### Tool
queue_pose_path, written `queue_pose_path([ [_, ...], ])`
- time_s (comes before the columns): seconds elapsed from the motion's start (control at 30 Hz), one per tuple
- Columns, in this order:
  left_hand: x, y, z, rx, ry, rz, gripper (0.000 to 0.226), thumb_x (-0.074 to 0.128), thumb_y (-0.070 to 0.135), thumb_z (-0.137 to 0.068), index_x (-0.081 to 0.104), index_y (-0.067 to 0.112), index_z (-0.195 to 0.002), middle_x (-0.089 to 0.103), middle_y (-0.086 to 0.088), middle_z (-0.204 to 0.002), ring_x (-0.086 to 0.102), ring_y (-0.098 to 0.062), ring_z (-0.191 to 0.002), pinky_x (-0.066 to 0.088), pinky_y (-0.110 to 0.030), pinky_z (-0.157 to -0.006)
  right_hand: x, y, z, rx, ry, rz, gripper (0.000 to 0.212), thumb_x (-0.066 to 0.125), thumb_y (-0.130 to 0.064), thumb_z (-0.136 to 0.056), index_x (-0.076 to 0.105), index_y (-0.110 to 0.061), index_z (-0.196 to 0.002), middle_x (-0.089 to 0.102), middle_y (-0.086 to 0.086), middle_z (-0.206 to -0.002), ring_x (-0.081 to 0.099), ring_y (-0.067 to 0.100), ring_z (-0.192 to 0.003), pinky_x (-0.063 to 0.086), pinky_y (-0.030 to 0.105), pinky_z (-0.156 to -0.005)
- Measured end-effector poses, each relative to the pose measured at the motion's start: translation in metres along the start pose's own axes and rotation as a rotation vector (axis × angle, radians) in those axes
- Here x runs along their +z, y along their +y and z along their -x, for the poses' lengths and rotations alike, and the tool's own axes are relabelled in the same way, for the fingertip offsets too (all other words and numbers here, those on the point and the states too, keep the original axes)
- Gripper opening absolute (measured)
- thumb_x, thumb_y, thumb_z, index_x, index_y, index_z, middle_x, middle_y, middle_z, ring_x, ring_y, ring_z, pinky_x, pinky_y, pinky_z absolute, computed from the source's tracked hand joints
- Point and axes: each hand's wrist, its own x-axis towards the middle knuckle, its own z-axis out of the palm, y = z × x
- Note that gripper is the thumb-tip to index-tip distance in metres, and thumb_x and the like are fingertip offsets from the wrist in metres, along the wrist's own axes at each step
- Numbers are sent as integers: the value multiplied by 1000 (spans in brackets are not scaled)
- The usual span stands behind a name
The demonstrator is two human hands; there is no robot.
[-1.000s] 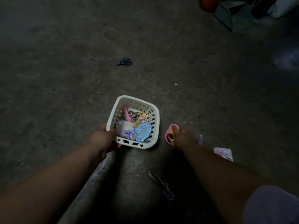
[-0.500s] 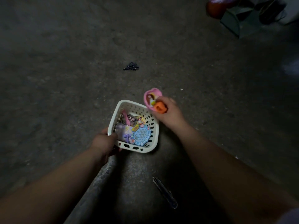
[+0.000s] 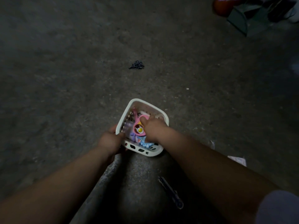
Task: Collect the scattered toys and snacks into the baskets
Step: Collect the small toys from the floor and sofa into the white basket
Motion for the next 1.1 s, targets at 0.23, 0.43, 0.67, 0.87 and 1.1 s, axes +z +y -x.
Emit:
queue_pose_path([
  [0.23,-2,-5,-2,-40,5,17,22,45,7,-95,58,24,-101,59,-9,-71,55,-22,-57,46,-20,-41,-15,4,2,99,74,-546,83,69,-1,-75,26,-26,-141,53,13,-127,54,31,-114,47,32,-86],
  [0.43,-2,0,-2,-105,-10,139,25,40,2,-96,55,22,-93,57,-8,-70,56,-13,-39,46,-19,-37,-21,7,3,31,226,-669,59,67,-1,-76,39,-31,-118,49,10,-117,56,26,-98,44,29,-72],
  [0.67,-5,2,2,-102,0,161,31,39,0,-95,52,24,-109,57,-9,-74,53,-22,-60,47,-19,-36,-19,8,2,-40,375,-297,59,63,-9,-80,44,-24,-133,47,8,-128,43,28,-120,37,34,-97],
  [0.87,-9,2,0,-104,33,185,28,40,1,-95,51,22,-109,55,-9,-74,53,-23,-60,48,-21,-36,-16,9,8,-43,259,-58,47,68,-25,-78,59,-26,-124,23,2,-153,23,29,-135,22,45,-107],
  [1.1,-11,10,-2,-106,61,258,22,46,8,-97,52,23,-111,61,-6,-71,60,-16,-46,50,-23,-39,-31,30,17,386,389,-655,78,70,-19,-79,29,-26,-145,18,6,-155,24,29,-141,30,47,-112],
])
